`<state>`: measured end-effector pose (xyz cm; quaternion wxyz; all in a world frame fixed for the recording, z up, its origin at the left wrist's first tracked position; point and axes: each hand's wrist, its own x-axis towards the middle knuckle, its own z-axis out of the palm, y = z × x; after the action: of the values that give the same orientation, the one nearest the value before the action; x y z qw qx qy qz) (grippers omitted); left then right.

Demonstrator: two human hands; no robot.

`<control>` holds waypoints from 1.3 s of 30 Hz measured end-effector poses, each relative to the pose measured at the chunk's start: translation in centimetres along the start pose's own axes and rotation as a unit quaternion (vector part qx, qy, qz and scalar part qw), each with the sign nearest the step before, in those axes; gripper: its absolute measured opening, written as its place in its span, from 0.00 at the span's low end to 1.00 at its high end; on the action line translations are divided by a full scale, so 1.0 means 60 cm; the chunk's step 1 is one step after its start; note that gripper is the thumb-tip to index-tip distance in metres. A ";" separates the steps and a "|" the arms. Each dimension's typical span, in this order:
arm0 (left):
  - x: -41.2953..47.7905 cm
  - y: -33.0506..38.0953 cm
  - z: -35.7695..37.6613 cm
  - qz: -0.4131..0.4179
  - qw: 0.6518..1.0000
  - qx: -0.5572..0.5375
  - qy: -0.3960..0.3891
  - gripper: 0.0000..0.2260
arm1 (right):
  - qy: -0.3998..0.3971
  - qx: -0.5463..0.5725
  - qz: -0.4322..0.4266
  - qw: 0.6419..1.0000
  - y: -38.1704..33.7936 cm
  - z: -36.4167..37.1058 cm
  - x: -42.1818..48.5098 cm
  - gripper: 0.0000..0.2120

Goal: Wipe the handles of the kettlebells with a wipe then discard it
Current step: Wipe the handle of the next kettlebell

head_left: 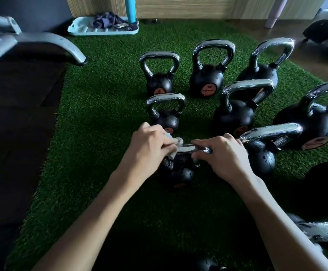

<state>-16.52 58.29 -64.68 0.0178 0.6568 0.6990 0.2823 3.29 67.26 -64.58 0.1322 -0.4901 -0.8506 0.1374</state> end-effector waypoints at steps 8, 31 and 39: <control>-0.018 -0.060 0.018 -0.059 0.991 -0.123 -0.001 0.13 | 0.030 0.012 0.016 0.999 0.004 0.010 -0.023 0.16; -0.037 -0.080 0.159 -0.324 0.830 -0.450 0.063 0.11 | 0.010 0.063 0.086 0.994 -0.034 0.016 -0.044 0.15; -0.022 -0.028 0.178 -0.396 0.752 -0.512 0.125 0.08 | -0.133 0.244 0.121 0.953 -0.019 -0.023 -0.028 0.08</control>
<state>-13.67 61.05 -74.82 0.3742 0.1732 0.6436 0.6448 3.70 65.40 -63.07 0.1154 -0.5195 -0.7354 0.4194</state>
